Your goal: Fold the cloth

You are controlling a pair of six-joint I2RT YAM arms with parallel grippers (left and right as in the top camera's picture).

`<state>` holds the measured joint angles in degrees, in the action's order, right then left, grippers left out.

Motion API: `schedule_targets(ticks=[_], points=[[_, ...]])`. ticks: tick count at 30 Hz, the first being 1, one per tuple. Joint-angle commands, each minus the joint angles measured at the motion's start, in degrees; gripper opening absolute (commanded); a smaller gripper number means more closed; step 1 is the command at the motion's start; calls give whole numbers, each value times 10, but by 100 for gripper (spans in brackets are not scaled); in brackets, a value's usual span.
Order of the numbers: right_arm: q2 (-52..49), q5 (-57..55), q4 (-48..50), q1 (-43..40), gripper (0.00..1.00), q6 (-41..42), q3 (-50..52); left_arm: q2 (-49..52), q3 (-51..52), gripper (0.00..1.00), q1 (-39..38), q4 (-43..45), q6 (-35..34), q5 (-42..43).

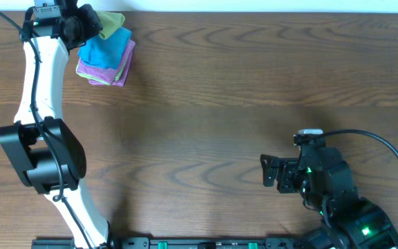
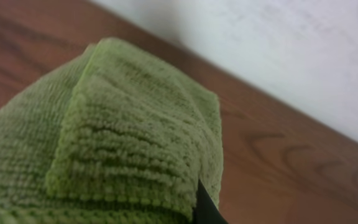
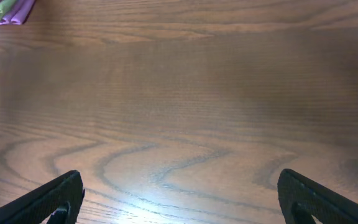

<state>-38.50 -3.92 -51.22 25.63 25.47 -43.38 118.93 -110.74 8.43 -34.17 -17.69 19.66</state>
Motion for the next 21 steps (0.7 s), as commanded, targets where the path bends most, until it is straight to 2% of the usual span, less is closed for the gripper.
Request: schedule_targets(ticks=[1,7,21], points=[[2,-5,0,-6,99,9,2,4,-16,6,3,-24,12,-24],[2,-6,0,-6,99,9,2,11,-15,6,3,-76,12,-38],[2,-6,0,-6,99,9,2,47,-14,6,3,-115,8,-57]])
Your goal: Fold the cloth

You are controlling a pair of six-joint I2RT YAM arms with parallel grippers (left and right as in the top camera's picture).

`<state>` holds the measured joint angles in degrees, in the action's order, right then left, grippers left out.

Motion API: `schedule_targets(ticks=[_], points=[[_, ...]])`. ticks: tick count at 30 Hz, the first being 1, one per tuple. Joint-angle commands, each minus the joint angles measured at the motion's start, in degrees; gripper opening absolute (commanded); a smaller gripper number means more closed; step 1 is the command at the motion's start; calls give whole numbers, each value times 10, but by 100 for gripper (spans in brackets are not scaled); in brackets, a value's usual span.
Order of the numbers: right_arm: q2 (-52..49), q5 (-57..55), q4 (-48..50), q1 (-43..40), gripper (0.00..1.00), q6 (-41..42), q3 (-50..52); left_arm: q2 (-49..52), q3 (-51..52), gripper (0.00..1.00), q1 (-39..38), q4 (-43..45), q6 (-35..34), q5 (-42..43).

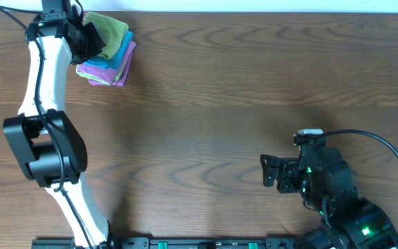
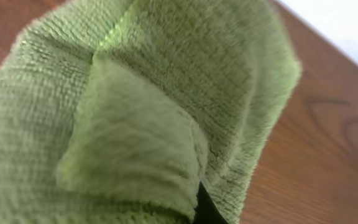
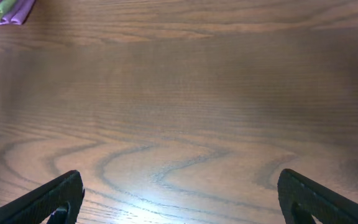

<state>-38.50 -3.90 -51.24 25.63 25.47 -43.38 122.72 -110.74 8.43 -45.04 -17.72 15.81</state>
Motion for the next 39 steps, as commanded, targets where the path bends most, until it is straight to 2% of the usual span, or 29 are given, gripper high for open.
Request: schedule_targets(ticks=[1,4,6,8,18,20,22,33,37,39], points=[[2,-6,0,-6,99,9,2,10,-14,6,3,-11,8,-19],[2,-6,0,-6,99,9,2,12,-14,7,3,-19,8,-23],[2,-6,0,-6,99,9,2,12,-14,11,3,-24,9,-26],[2,-6,0,-6,99,9,2,12,-14,24,4,-29,10,-27],[2,-6,0,-6,99,9,2,10,-14,64,13,-48,10,-26],[2,-6,0,-6,99,9,2,5,-14,78,14,-51,10,-26],[2,-6,0,-6,99,9,2,-2,-14,85,16,-51,14,-27],[2,-6,0,-6,99,9,2,-55,-15,94,21,-53,25,-27],[2,-6,0,-6,99,9,2,-70,-15,95,21,-53,25,-28],[2,-6,0,-6,99,9,2,-73,-15,91,21,-52,25,-28]])
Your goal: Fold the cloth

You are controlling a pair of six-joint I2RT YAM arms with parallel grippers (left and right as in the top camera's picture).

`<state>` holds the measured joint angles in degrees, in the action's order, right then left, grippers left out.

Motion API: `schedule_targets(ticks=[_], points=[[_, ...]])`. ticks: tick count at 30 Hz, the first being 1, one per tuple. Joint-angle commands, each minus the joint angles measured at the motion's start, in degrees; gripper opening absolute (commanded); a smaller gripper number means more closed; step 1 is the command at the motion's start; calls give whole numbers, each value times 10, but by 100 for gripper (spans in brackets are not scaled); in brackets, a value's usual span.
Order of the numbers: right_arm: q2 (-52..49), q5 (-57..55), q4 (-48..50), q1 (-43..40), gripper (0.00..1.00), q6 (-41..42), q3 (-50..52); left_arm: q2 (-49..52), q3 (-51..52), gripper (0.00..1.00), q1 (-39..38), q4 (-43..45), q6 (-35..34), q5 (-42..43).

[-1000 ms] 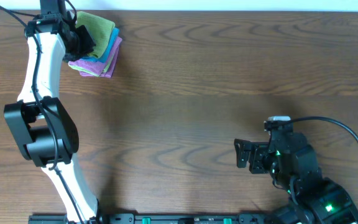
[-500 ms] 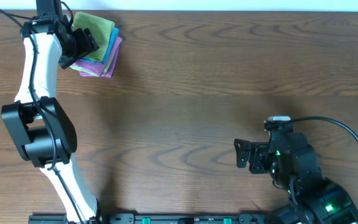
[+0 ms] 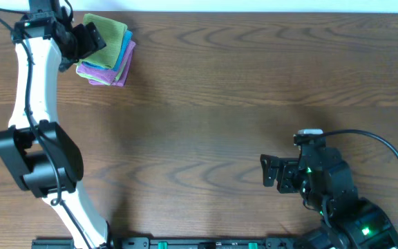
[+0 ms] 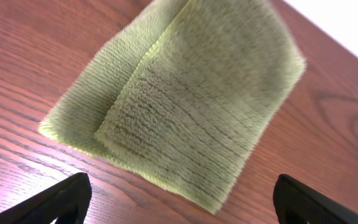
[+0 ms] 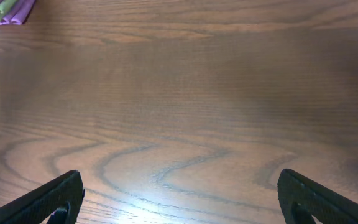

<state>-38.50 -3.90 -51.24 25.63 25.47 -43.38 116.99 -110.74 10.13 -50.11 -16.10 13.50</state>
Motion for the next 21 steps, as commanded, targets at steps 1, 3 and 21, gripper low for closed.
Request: schedule_targets(ticks=[1,3,21], points=[[2,-6,0,-6,99,9,2,-17,-15,85,4,0,9,-4],[2,-6,0,-6,99,9,2,-17,-15,67,4,3,8,-2],[2,-6,0,-6,99,9,2,47,-15,6,-5,166,-44,19]])
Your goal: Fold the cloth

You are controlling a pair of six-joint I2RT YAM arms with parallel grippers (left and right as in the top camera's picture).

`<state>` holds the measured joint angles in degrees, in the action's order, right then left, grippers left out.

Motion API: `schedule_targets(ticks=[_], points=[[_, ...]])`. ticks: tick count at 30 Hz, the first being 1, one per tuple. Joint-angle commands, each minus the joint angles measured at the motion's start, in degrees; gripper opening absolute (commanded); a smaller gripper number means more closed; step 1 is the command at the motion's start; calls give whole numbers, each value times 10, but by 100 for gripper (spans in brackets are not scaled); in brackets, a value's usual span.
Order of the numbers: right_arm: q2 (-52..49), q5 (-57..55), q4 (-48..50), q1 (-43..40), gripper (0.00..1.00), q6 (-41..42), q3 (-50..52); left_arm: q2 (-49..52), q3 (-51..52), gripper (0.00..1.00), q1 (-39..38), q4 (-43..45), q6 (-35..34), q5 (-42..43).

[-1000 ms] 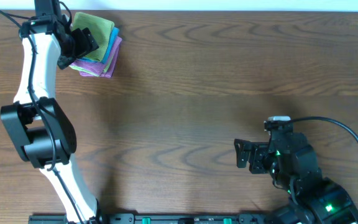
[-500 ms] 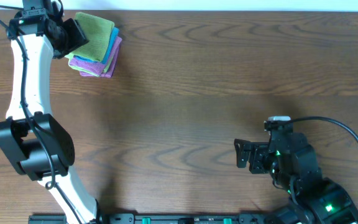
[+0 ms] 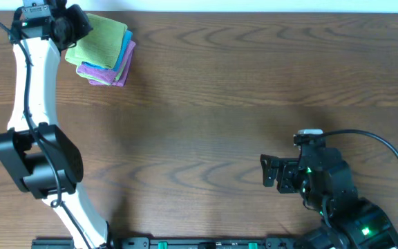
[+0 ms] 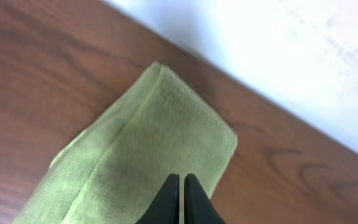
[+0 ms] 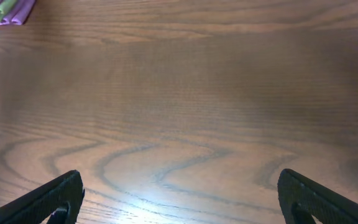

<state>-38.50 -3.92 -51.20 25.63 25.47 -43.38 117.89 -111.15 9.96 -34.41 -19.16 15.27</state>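
A folded green cloth (image 3: 102,38) lies on top of a blue cloth (image 3: 125,50) and a purple cloth (image 3: 106,73) at the table's far left corner. My left gripper (image 3: 71,24) is at the green cloth's left edge. In the left wrist view its fingers (image 4: 171,193) are shut tip to tip over the green cloth (image 4: 154,137), with nothing seen between them; whether they touch it cannot be told. My right gripper (image 3: 267,171) stands open near the front right, over bare wood (image 5: 180,186).
The table's far edge and a white wall (image 4: 291,56) lie just behind the cloth stack. The stack shows as a small purple and green patch (image 5: 5,9) in the right wrist view. Bare wooden tabletop (image 3: 220,104) spans the middle.
My left gripper was open in front of the green cloth; now it is shut, with its fingers over the cloth. The cloth lies on the stack much as before. The right arm has not moved.
My left gripper held the green cloth bunched over the blue and purple stack. Then the cloth was spread on the stack, still in the fingers. Later the gripper was open and the cloth lay free. Now the fingers are shut over it.
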Motion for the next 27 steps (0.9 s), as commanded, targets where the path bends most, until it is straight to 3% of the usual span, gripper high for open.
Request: schedule_targets(ticks=[1,8,27], points=[[2,-6,0,-6,99,9,2,49,-11,6,-4,14,-19,-2],[2,-6,0,-6,99,9,2,102,-11,6,-6,17,-26,-2],[2,-6,0,-6,99,9,2,75,-12,6,-6,6,-19,-26]])
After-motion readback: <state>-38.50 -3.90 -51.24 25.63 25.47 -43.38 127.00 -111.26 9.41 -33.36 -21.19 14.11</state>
